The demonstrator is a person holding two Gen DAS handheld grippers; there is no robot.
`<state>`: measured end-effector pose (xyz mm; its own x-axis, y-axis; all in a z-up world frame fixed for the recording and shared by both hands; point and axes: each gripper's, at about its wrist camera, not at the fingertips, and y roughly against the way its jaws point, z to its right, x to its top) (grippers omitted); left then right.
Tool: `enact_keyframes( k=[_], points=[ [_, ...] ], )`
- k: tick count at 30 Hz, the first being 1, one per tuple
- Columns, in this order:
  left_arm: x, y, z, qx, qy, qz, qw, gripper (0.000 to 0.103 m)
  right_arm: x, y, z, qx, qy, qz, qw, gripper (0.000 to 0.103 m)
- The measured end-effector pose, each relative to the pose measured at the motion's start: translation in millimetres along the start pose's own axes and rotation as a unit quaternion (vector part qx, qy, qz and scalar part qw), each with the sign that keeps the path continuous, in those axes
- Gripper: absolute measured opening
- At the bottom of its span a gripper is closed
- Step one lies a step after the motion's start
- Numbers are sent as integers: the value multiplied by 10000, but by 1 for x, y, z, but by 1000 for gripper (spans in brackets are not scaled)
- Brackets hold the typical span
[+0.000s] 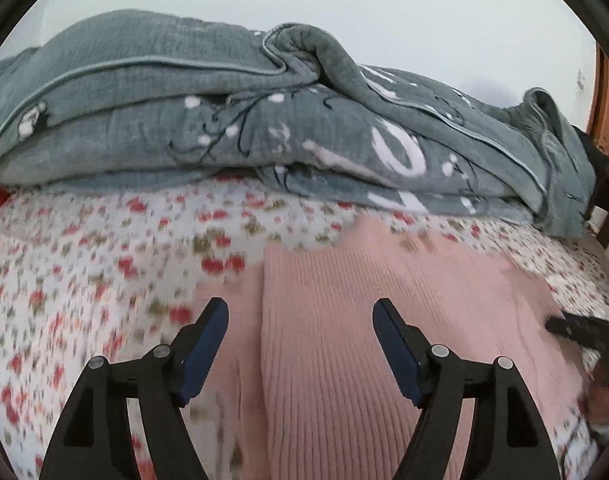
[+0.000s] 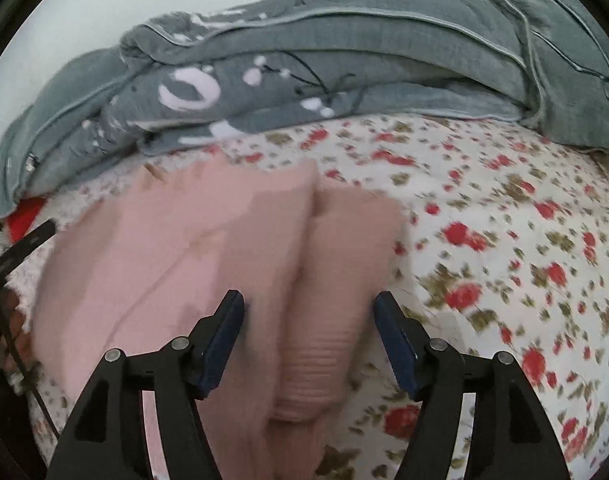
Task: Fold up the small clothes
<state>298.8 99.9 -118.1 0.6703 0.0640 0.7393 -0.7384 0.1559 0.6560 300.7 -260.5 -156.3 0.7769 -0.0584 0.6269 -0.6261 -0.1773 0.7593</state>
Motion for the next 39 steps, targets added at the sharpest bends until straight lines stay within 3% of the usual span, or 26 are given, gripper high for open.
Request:
enact_keyframes(
  k=[6,9,12,16,17,21,23,24,28,34,39],
  points=[
    [-30,-2,-25,78,332,-704,9969,77,-4,-10,14,136,-304,-103,9994,74],
    [-30,-17,-48,-299,946,-1036,9897,79,-1,-15,14,161,-262,-144,9994,79],
    [-30,-23,-51,-421,1004,-1009,9889,79,5,-23,15,245,-266,-210,9991,82],
    [-29,-30,-38,-238,765,-1008,9917,79,9,-28,12,259,-154,-231,9993,84],
    [-28,-31,-36,-236,730,-1010,9919,75,9,-29,12,268,-143,-227,9993,84],
    [-23,-36,-35,-555,873,-1078,9888,47,9,-27,14,357,-198,-133,9991,72],
    [-23,-33,-34,-599,894,-977,9894,27,9,-25,16,493,-236,-101,9985,55],
    [-23,-30,-33,-611,908,-918,9897,25,8,-24,16,883,-237,-152,9957,39],
    [-20,-18,-29,-530,924,-829,9908,22,8,-16,19,949,-404,-9,9947,23],
    [-12,22,-17,-611,978,-730,9906,21,4,31,4,975,-402,327,9939,20],
    [-30,60,-3,-534,875,-692,9923,21,-16,70,-9,932,-353,407,9942,20]
  ],
)
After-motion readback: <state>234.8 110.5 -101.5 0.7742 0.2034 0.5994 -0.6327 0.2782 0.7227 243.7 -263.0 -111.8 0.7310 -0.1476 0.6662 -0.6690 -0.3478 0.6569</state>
